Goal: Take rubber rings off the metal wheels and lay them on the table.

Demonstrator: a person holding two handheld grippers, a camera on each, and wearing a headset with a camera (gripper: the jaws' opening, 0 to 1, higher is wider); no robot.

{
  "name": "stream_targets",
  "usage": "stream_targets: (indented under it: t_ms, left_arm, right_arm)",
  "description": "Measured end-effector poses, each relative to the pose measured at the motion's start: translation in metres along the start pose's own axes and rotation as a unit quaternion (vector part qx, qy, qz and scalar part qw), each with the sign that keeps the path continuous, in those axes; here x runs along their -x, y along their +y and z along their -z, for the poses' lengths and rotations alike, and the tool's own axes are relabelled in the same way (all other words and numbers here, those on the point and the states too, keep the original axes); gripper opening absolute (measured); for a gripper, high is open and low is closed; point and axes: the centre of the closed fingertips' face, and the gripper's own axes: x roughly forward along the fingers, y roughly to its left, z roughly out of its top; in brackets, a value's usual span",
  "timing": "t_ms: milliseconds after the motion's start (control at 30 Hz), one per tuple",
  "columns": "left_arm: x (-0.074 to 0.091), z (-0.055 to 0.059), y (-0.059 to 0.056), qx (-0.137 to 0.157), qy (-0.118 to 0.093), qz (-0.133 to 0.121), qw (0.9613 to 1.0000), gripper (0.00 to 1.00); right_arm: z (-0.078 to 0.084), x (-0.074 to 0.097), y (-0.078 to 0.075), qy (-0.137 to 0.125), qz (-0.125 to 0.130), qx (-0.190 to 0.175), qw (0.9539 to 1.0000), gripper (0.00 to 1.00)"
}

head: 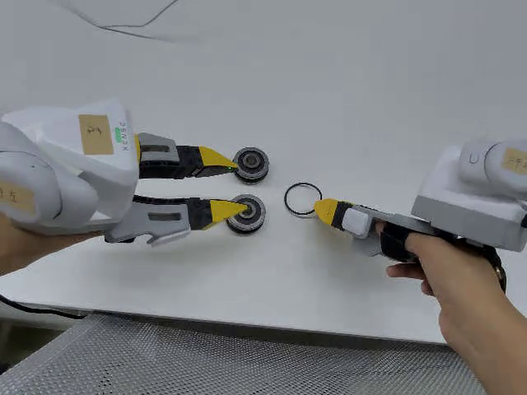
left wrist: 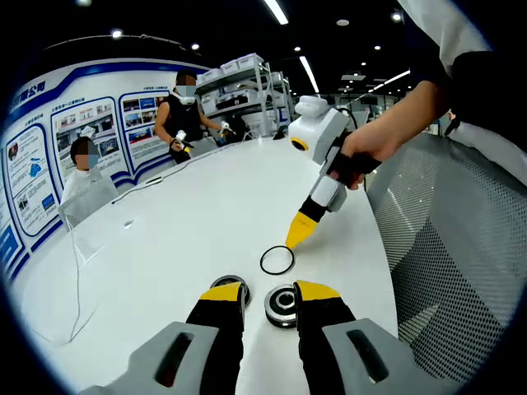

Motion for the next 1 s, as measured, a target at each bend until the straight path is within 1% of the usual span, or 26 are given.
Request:
stream_targets:
  t_ms: [67,133,200,300,400,500,533,567,600,633,700,833,1000]
  left_arm:
    - [0.000,0.000,0.000,0.000,0.001,0.001,1.0000,0.25]
    - [-0.001,0.000,-0.001,0.000,0.001,0.001,1.0000,0.25]
    - [-0.001,0.001,-0.002,0.000,0.003,0.002,1.0000,0.25]
    - [-0.002,0.002,-0.002,0.000,0.004,0.003,1.0000,0.25]
    - [-0.003,0.004,-0.003,-0.002,0.007,0.003,1.0000,0.25]
    - [-0.006,0.005,-0.002,-0.007,0.010,0.004,0.9999,0.25]
    - [-0.008,0.007,-0.003,-0.008,0.012,0.006,0.9999,0.25]
    - [-0.009,0.008,-0.004,-0.010,0.015,0.008,0.9998,0.25]
    - [-0.010,0.009,-0.004,-0.011,0.018,0.011,0.9997,0.25]
    - [-0.011,0.010,-0.004,-0.012,0.019,0.012,0.9997,0.25]
    - [-0.013,0.012,-0.005,-0.013,0.023,0.015,0.9995,0.25]
    - [-0.017,0.015,-0.006,-0.018,0.029,0.022,0.9992,0.24]
    - [-0.019,0.018,-0.008,-0.017,0.034,0.032,0.9987,0.22]
  right_arm:
    - [-0.001,0.002,-0.001,-0.004,0.000,-0.004,1.0000,0.05]
    - [-0.002,0.003,-0.004,-0.006,0.008,-0.003,0.9999,0.05]
    - [-0.006,0.006,-0.004,-0.014,0.006,-0.007,0.9999,0.05]
    - [-0.012,0.009,0.000,-0.028,0.000,-0.009,0.9996,0.06]
    - [-0.017,0.011,0.005,-0.038,-0.008,-0.002,0.9993,0.09]
    - [-0.018,0.011,0.010,-0.040,-0.023,0.013,0.9989,0.12]
    - [-0.018,0.011,0.014,-0.043,-0.036,0.017,0.9983,0.13]
    - [-0.017,0.011,0.017,-0.043,-0.042,0.013,0.9981,0.15]
    - [-0.016,0.011,0.021,-0.044,-0.054,0.011,0.9975,0.17]
    - [-0.016,0.011,0.025,-0.047,-0.066,0.011,0.9967,0.18]
    - [-0.015,0.012,0.030,-0.051,-0.078,0.016,0.9955,0.18]
    - [-0.011,0.011,0.036,-0.048,-0.093,0.014,0.9944,0.19]
    - [-0.005,0.009,0.039,-0.037,-0.100,0.018,0.9941,0.19]
